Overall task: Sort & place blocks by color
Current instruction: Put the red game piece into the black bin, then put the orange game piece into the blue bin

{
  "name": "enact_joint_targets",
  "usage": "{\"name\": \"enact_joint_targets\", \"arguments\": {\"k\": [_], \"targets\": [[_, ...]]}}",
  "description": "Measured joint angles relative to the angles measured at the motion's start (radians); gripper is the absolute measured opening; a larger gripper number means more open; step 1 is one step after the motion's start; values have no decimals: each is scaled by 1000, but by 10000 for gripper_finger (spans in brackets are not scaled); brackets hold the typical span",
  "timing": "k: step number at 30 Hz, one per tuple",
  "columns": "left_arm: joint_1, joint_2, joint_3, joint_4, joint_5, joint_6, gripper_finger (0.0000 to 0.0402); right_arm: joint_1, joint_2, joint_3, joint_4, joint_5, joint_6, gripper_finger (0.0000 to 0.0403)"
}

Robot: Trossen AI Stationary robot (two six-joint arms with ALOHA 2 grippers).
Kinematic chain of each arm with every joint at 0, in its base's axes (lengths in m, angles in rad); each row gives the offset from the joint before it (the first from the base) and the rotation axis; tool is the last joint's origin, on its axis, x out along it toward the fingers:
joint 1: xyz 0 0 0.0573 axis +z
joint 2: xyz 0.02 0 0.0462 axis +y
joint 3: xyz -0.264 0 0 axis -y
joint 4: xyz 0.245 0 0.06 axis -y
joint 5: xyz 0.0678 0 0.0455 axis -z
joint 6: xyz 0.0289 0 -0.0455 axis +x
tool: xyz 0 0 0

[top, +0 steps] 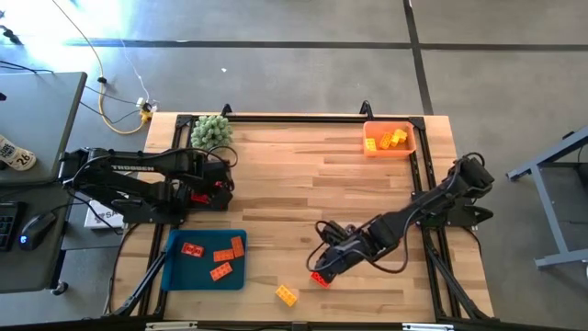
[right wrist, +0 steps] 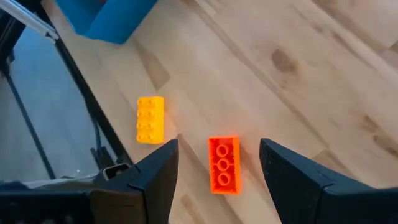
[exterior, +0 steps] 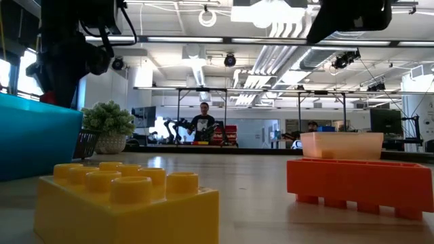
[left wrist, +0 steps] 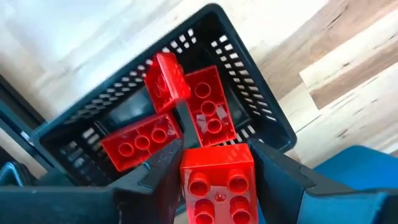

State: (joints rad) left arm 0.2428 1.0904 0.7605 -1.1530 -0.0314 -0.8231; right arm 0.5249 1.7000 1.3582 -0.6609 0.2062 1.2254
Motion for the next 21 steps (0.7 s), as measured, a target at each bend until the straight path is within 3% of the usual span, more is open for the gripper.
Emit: {"name": "enact_joint_targets", "arguments": {"k": [4,11,16,21], "targets": [[-1,0,0,1,56,-21,164,-1,4,0,-28,2,-53,211],[-3,0,0,2,42,-23,187,-8,4,0,-135,-2,-159,211],[-2,0,0,8,55,-107,201,-23,4,0,-188,-15,-239,211],[-2,0,0,8,86,-136,200,-37,4,0,-191,-16,-240,211]]}}
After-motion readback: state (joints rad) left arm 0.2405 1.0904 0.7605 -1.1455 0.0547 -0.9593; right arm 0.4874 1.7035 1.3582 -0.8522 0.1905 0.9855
